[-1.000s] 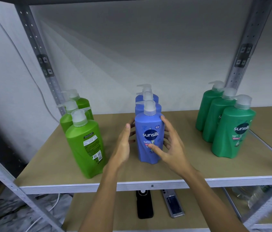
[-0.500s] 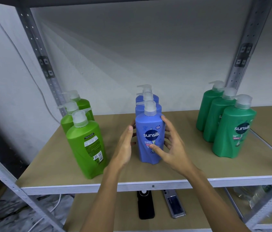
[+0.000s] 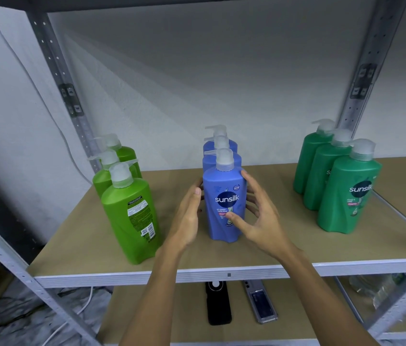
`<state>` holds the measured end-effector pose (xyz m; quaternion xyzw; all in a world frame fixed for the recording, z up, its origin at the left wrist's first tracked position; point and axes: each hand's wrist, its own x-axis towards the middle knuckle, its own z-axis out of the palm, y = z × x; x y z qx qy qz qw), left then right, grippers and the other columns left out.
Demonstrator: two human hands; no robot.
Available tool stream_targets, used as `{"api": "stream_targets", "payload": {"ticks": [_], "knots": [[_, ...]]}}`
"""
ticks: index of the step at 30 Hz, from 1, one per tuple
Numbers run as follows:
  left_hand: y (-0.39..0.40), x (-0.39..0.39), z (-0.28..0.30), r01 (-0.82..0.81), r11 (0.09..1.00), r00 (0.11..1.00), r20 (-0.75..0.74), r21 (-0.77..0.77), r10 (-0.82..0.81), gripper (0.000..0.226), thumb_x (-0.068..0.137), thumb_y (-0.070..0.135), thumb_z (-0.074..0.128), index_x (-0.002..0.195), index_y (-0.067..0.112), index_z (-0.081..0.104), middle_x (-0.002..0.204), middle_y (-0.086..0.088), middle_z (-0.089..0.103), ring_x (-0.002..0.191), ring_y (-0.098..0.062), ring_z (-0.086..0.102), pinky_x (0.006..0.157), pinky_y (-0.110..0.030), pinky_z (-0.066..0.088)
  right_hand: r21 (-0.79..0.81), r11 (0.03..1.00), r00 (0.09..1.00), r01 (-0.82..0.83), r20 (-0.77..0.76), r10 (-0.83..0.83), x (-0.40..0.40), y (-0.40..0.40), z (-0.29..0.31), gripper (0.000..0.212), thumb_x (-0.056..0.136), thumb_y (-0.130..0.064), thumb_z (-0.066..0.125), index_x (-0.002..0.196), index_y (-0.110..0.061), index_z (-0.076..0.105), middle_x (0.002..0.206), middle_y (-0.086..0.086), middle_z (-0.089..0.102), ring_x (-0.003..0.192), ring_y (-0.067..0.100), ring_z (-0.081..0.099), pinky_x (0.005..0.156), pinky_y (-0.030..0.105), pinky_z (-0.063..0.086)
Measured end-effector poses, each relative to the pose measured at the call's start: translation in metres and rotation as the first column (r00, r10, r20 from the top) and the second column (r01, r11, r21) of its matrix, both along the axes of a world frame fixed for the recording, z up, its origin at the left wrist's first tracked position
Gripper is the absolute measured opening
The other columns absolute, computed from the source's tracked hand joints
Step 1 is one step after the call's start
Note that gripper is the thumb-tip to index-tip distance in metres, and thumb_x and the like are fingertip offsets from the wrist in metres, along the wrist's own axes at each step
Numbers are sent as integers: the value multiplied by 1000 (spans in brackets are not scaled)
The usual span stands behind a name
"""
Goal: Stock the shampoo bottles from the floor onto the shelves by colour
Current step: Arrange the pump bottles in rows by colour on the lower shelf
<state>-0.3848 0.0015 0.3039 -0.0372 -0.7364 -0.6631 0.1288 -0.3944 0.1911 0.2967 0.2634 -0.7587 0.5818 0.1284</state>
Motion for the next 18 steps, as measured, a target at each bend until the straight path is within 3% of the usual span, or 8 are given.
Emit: {"api": "stream_targets", "payload": {"ticks": [3,7,10,13,16,18], "knots": [[-3,9,1,-65,993,993,-103,-102,55,57,98,56,39,147,29,48,145,13,54,136,-7,49,116,-46,39,40,998,998,46,-47,-44,8,4,6,83,89,-22,78,155,-43,32,136,-18,50,131,9,52,110,33,46],[-12,32,3,-132,957,967,-245,-258,68,49,102,45,43,147,27,46,149,14,50,141,-9,43,117,-48,36,38,989,983,140,-122,-134,23,5,9,74,91,-26,75,154,-38,37,134,-26,50,132,13,51,110,37,44],[-15,59,4,-161,941,951,-302,-299,67,45,102,37,45,147,29,45,150,16,48,141,-10,43,116,-48,36,2,978,962,208,-180,-204,43,4,14,63,91,-21,75,148,-28,48,132,-10,55,128,9,53,110,38,45],[-18,87,8,-182,943,950,-298,-279,96,46,101,35,49,146,29,46,147,18,50,140,-10,45,115,-47,39,-15,983,966,184,-183,-183,67,-4,21,51,93,-18,73,141,-24,56,131,-9,57,127,9,54,108,38,45],[-26,115,21,-229,925,942,-310,-303,131,47,98,32,53,145,30,48,142,17,53,135,-7,48,112,-46,42,-12,993,983,121,-138,-122,87,-17,26,49,94,-21,72,139,-30,57,133,-13,57,127,9,56,108,42,46],[-35,132,31,-261,915,938,-303,-307,166,46,97,34,54,142,37,48,141,15,55,133,-5,49,110,-46,43,-22,997,990,77,-113,-79,100,-28,34,49,94,-22,71,138,-36,56,132,-13,58,124,7,57,108,37,48]]}}
